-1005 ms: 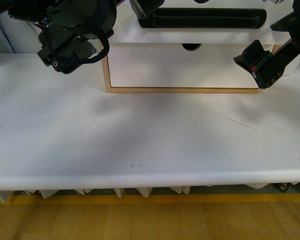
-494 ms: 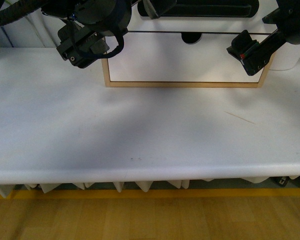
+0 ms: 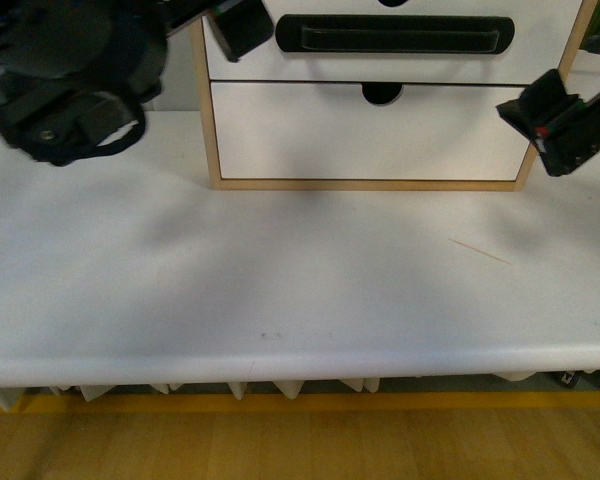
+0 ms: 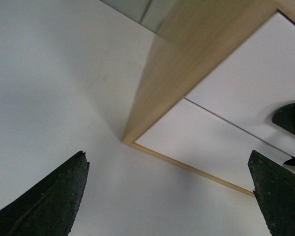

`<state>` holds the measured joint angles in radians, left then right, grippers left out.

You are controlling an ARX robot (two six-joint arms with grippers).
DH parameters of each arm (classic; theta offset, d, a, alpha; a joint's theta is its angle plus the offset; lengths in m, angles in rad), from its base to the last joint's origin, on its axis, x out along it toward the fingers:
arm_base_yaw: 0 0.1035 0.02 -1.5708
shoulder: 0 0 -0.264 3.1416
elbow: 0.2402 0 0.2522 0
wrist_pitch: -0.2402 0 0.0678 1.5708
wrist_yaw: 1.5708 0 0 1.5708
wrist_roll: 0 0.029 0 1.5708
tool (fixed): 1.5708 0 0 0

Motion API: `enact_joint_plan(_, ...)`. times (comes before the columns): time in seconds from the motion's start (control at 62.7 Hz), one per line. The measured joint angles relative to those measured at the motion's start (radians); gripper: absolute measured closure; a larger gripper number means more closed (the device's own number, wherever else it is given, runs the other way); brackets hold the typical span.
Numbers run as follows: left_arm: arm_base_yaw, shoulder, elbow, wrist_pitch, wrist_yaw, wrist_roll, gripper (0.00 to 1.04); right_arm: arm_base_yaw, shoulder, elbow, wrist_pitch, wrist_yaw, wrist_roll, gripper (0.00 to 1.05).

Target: Close drawer sideways

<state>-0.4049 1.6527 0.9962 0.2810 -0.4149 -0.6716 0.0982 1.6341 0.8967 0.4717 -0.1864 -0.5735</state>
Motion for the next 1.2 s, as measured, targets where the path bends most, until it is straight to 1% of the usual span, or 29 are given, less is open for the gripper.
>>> enact_joint_plan(0.112,0.039,-0.187,-0.190,0.011,-0.041,0.048,0.06,-0.012,-0.201,-0.187,0.015,0.000,0.061,0.09)
enact_joint_plan(0.207,0.065,-0.334,-0.338,-0.003,-0.092,0.061,0.06,-0.034,-0.360,-0.313,-0.014,-0.008,0.102,0.09)
enact_joint_plan(0.287,0.084,-0.449,-0.442,-0.037,-0.119,0.066,0.06,-0.060,-0.506,-0.407,-0.066,-0.013,0.135,0.09)
enact_joint_plan(0.383,0.112,-0.620,-0.568,-0.117,-0.155,0.088,0.06,-0.076,-0.687,-0.506,-0.153,-0.009,0.171,0.09)
enact_joint_plan(0.478,0.127,-0.775,-0.649,-0.206,-0.180,0.115,0.06,-0.093,-0.881,-0.588,-0.277,-0.017,0.209,0.09)
enact_joint_plan(0.558,0.134,-0.889,-0.698,-0.269,-0.206,0.130,0.06,-0.133,-1.055,-0.642,-0.402,-0.037,0.250,0.09)
enact_joint_plan(0.606,0.136,-0.963,-0.724,-0.315,-0.240,0.137,0.06,-0.154,-1.146,-0.667,-0.459,-0.033,0.274,0.09)
enact_joint_plan(0.686,0.137,-1.028,-0.744,-0.344,-0.253,0.142,0.06,-0.168,-1.213,-0.673,-0.471,-0.028,0.295,0.09)
enact_joint_plan(0.781,0.137,-1.033,-0.745,-0.345,-0.255,0.148,0.06,-0.168,-1.214,-0.674,-0.473,-0.032,0.303,0.09)
enact_joint_plan(0.797,0.141,-1.035,-0.749,-0.336,-0.237,0.154,0.06,-0.167,-1.215,-0.676,-0.468,-0.021,0.307,0.09)
enact_joint_plan(0.813,0.156,-1.046,-0.768,-0.287,-0.183,0.190,0.09,-0.150,-1.224,-0.697,-0.410,0.037,0.341,0.13)
enact_joint_plan(0.829,0.190,-1.071,-0.812,-0.173,-0.055,0.248,0.15,-0.134,-1.234,-0.717,-0.361,0.071,0.368,0.17)
enact_joint_plan(0.845,0.210,-1.089,-0.846,-0.098,0.017,0.293,0.18,-0.121,-1.250,-0.743,-0.302,0.134,0.411,0.22)
enact_joint_plan(0.861,0.227,-1.105,-0.873,-0.033,0.080,0.353,0.22,-0.116,-1.254,-0.751,-0.285,0.148,0.424,0.24)
enact_joint_plan(0.925,0.261,-1.144,-0.922,0.096,0.221,0.480,0.32,-0.106,-1.278,-0.774,-0.246,0.180,0.491,0.35)
enact_joint_plan(0.957,0.272,-1.162,-0.926,0.115,0.266,0.526,0.38,-0.104,-1.289,-0.781,-0.243,0.182,0.506,0.40)
enact_joint_plan(1.021,0.286,-1.194,-0.929,0.116,0.303,0.585,0.48,-0.103,-1.310,-0.798,-0.244,0.182,0.535,0.52)
enact_joint_plan(1.052,0.321,-1.213,-0.936,0.104,0.364,0.606,0.56,-0.102,-1.317,-0.805,-0.246,0.182,0.541,0.58)
enact_joint_plan(1.084,0.354,-1.226,-0.943,0.093,0.394,0.621,0.61,-0.102,-1.324,-0.811,-0.249,0.182,0.546,0.63)
enact_joint_plan(1.1,0.362,-1.230,-0.945,0.090,0.399,0.626,0.63,-0.102,-1.329,-0.814,-0.252,0.182,0.548,0.67)
enact_joint_plan(1.132,0.387,-1.246,-0.953,0.077,0.404,0.635,0.70,-0.102,-1.337,-0.819,-0.256,0.182,0.552,0.72)
enact_joint_plan(1.196,0.400,-1.269,-0.959,0.060,0.402,0.645,0.81,-0.102,-1.354,-0.827,-0.263,0.182,0.556,0.83)
